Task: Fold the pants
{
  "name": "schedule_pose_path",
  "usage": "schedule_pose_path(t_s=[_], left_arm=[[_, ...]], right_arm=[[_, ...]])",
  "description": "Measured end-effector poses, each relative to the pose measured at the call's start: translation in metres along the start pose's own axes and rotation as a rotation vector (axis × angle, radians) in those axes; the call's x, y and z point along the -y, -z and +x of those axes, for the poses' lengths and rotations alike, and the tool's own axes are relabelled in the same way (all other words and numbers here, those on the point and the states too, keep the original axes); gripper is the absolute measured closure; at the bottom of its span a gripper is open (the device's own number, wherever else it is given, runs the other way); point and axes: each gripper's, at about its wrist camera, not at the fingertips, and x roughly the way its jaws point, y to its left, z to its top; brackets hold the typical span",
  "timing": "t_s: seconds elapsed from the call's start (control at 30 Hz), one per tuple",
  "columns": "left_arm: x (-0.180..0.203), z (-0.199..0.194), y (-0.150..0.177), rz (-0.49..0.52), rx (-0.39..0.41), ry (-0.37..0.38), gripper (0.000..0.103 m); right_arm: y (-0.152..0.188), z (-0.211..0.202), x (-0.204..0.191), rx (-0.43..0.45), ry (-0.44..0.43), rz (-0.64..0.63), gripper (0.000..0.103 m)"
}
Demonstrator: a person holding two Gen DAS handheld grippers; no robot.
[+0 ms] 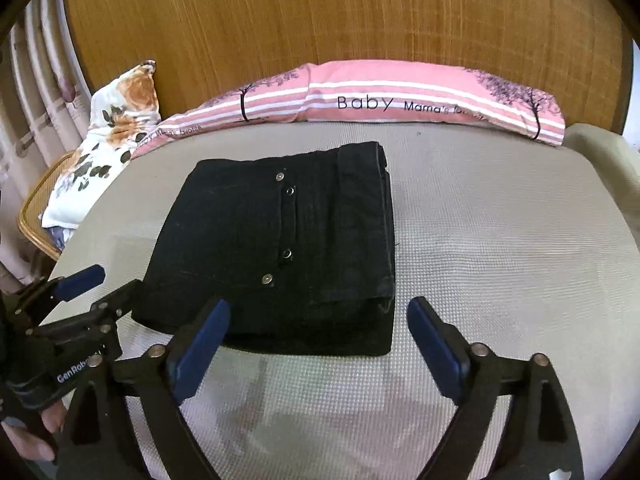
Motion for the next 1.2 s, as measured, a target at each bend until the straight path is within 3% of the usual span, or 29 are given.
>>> schedule_pose_path(t_s=[0.2, 1.2], left_arm=[[-0.001, -0.01, 0.007, -0.023, 0.006, -0.003, 0.043], [0.001, -0.021, 0.01, -0.024, 0.023, -0.023, 0.043]], right_arm=[[0.007, -0.007, -0.008, 0.006, 0.031, -0.013, 0.009], [0.016, -0.005, -0.011, -0.021, 0.029, -0.011, 0.008]])
